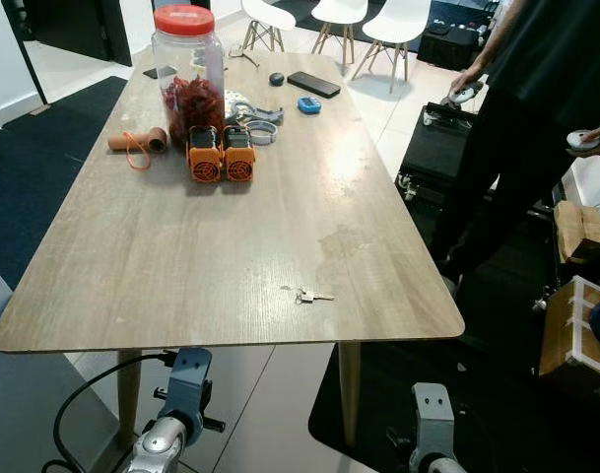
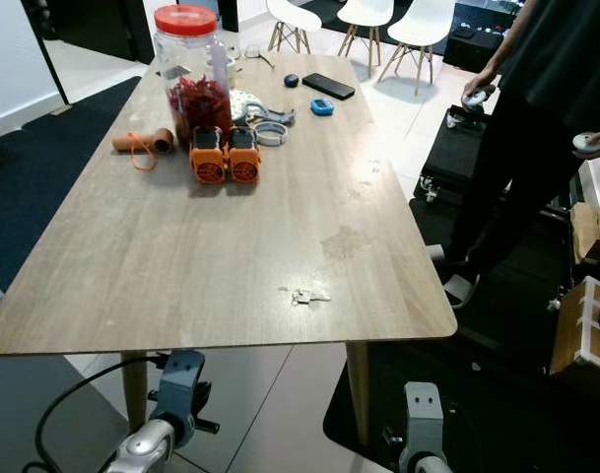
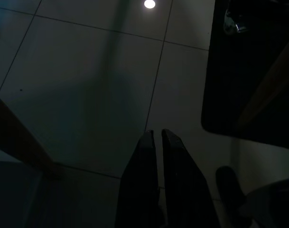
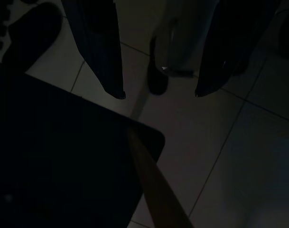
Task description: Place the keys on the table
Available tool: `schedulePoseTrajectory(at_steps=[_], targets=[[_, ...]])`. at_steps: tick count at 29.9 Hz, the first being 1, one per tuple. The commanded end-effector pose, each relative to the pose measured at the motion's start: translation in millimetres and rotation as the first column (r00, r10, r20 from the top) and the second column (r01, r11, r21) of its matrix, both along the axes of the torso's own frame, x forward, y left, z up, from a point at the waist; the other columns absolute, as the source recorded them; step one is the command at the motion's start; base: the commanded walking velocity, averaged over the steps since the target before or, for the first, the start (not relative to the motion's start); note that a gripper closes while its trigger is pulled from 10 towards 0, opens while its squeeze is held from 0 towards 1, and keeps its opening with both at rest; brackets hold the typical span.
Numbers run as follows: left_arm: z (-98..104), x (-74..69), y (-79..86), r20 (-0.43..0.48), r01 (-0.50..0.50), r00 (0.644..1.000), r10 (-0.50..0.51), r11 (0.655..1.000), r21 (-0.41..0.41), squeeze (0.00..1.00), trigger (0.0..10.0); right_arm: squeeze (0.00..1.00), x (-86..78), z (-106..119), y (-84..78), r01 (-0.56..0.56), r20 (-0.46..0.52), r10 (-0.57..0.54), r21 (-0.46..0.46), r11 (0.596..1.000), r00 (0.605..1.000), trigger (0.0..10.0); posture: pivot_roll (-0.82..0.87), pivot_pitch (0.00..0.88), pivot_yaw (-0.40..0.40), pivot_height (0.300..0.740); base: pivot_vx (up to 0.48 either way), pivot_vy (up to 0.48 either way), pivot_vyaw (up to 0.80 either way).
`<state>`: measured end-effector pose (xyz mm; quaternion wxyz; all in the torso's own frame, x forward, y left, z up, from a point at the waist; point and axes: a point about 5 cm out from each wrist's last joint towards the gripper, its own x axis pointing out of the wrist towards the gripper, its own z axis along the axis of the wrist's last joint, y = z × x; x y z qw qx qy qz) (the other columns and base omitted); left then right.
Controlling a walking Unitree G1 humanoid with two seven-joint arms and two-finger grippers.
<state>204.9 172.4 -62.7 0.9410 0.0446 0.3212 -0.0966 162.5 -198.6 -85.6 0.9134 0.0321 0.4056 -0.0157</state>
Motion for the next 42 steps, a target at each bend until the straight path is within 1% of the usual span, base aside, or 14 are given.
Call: schedulePoseTrajectory(at_steps=[1, 8, 22, 28, 31, 42], targets=[[-1, -0.5, -4.8, -0.012, 0.020, 1.000, -0.020, 1.000, -0.006, 0.00, 10.0, 0.00, -1.2, 0, -2.6, 0.021, 0.007, -0.021, -0.004, 1.000, 1.000, 10.0, 0.06, 0.000, -0.069, 0.740, 0.000, 0.000, 0.00], [-1, -0.6, -5.8, -0.014, 0.025, 1.000, -0.025, 1.000, -0.006, 0.00, 10.0, 0.00, -3.5, 0, -4.1, 0.022, 0.002, -0.022, -0.009, 1.000, 1.000, 10.0, 0.06, 0.000, -0.069, 0.740, 0.000, 0.000, 0.00], [-2, 0.1, -7.0, -0.019, 0.021, 1.000, -0.022, 1.000, -0.009, 0.00, 10.0, 0.00, 1.2, 1, -3.8, 0.019, 0.008, -0.019, -0.007, 1.000, 1.000, 10.0, 0.06, 0.000, -0.067, 0.740, 0.000, 0.000, 0.00], [-1, 0.6, -6.8, -0.019, 0.020, 1.000, -0.021, 1.000, -0.013, 0.00, 10.0, 0.00, -0.2, 0, 0.6, 0.037, 0.002, -0.037, 0.014, 0.999, 0.999, 10.0, 0.06, 0.000, -0.054, 0.740, 0.000, 0.000, 0.00], [1, 4.0, -5.2, -0.012, 0.023, 1.000, -0.023, 1.000, -0.015, 0.00, 10.0, 0.00, -2.2, -2, 4.7, 0.046, -0.001, -0.046, 0.022, 0.999, 0.999, 10.0, 0.06, 0.000, -0.042, 0.740, 0.000, 0.000, 0.00], [5, 9.4, -4.6, 0.013, 0.026, 1.000, -0.026, 0.999, -0.027, 0.00, 10.0, 0.00, -4.4, -3, 7.6, 0.052, -0.003, -0.052, 0.027, 0.998, 0.999, 10.0, 0.06, 0.000, -0.038, 0.740, 0.000, 0.000, 0.00]])
